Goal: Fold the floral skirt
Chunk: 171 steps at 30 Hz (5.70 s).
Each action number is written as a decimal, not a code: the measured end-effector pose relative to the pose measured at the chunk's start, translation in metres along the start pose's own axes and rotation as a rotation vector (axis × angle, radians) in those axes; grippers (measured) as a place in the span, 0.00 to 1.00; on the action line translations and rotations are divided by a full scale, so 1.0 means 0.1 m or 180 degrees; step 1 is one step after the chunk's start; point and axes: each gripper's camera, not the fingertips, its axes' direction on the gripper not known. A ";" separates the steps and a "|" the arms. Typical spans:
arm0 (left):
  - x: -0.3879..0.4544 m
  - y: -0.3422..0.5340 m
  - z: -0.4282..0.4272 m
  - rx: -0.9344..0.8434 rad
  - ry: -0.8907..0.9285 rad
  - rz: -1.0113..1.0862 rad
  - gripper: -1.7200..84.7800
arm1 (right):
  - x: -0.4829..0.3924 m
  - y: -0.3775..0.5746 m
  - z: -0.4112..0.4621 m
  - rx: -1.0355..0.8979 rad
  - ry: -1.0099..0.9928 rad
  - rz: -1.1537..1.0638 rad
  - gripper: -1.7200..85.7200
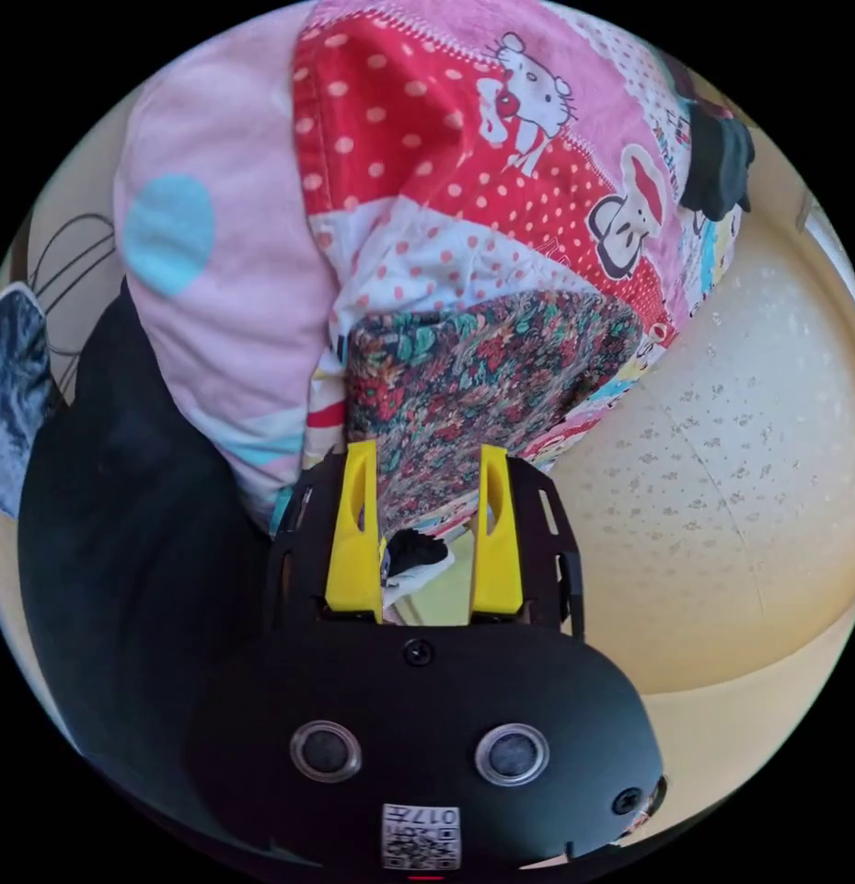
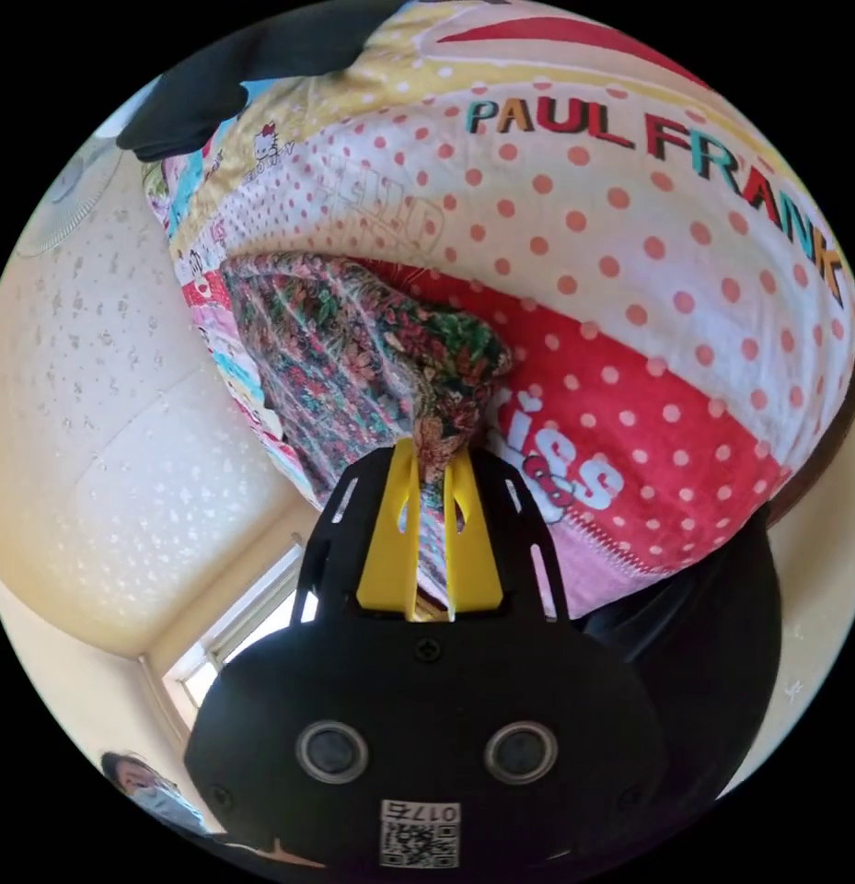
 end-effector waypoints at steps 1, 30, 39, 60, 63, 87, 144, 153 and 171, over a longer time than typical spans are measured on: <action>-0.01 0.02 0.02 -0.0045 0.0047 -0.0049 0.20 | 0.02 0.04 -0.02 0.0004 -0.0201 0.0136 0.07; 0.26 0.32 -0.46 -0.0279 0.2070 0.0655 0.08 | -0.88 1.17 -0.46 -0.0687 -0.2420 -0.0236 0.03; 1.52 1.72 -1.45 -0.1288 0.2638 0.2562 0.08 | -1.52 1.94 -1.21 -0.1315 -0.3346 -0.2059 0.03; 1.58 -0.03 -0.38 -0.0715 0.2144 0.2759 0.16 | -1.45 0.44 0.08 -0.0559 -0.3088 -0.1956 0.15; 1.05 -0.06 -0.49 -0.0832 0.0713 0.3063 0.15 | -0.80 0.35 -0.11 -0.0674 -0.2607 -0.1844 0.14; -0.15 -0.49 0.13 -0.0943 -0.1630 0.2888 0.13 | 0.09 -0.09 0.26 -0.0802 0.1152 -0.1638 0.15; 0.59 -0.33 -0.04 -0.1267 -0.0388 0.4088 0.02 | -2.26 1.11 5.08 -0.1422 0.2875 -0.3928 0.07; 0.82 1.38 1.45 -0.1667 -0.0697 0.4734 0.02 | -2.48 -0.06 2.73 -0.1602 0.1758 -0.4323 0.06; -0.65 1.79 3.77 -0.1466 -0.1083 0.4147 0.07 | -1.19 -2.07 0.84 -0.0706 0.0989 -0.3809 0.06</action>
